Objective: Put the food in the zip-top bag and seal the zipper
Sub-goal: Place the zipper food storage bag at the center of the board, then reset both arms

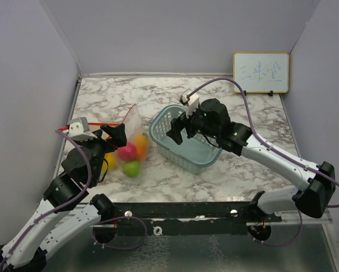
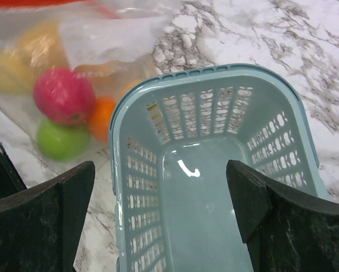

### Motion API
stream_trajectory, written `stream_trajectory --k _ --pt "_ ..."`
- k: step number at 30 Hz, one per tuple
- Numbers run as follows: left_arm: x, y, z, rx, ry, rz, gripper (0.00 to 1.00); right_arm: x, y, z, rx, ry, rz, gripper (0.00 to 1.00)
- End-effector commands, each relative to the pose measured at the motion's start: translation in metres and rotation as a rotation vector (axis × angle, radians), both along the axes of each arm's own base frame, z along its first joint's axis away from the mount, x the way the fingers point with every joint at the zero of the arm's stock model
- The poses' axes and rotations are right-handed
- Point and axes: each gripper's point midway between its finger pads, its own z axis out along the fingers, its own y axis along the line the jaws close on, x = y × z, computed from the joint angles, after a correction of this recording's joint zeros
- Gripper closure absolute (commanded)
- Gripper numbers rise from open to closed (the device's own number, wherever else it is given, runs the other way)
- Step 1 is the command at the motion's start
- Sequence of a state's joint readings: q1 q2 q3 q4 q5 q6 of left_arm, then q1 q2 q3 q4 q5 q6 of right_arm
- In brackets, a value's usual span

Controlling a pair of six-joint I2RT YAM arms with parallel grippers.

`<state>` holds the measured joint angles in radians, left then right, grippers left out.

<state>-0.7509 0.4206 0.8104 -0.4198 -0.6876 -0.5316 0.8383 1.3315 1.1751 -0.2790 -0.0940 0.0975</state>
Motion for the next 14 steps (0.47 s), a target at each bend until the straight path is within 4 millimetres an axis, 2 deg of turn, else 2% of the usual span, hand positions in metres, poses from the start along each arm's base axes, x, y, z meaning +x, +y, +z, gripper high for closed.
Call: stream_trajectory --k 1,8,14 --pt "0.006 -0.003 0.029 -0.005 -0.045 0.004 0.01 0.009 -0.013 0.029 0.097 -0.017 -0.138 0.01" --pt "-0.001 -0.016 0.034 0.053 -0.026 -0.097 0.01 0.007 -0.029 0.034 0.173 -0.018 -0.223 0.01" --pt "-0.005 -0.024 0.033 0.063 -0.026 -0.157 0.01 0.006 -0.034 0.025 0.152 0.022 -0.254 0.01"
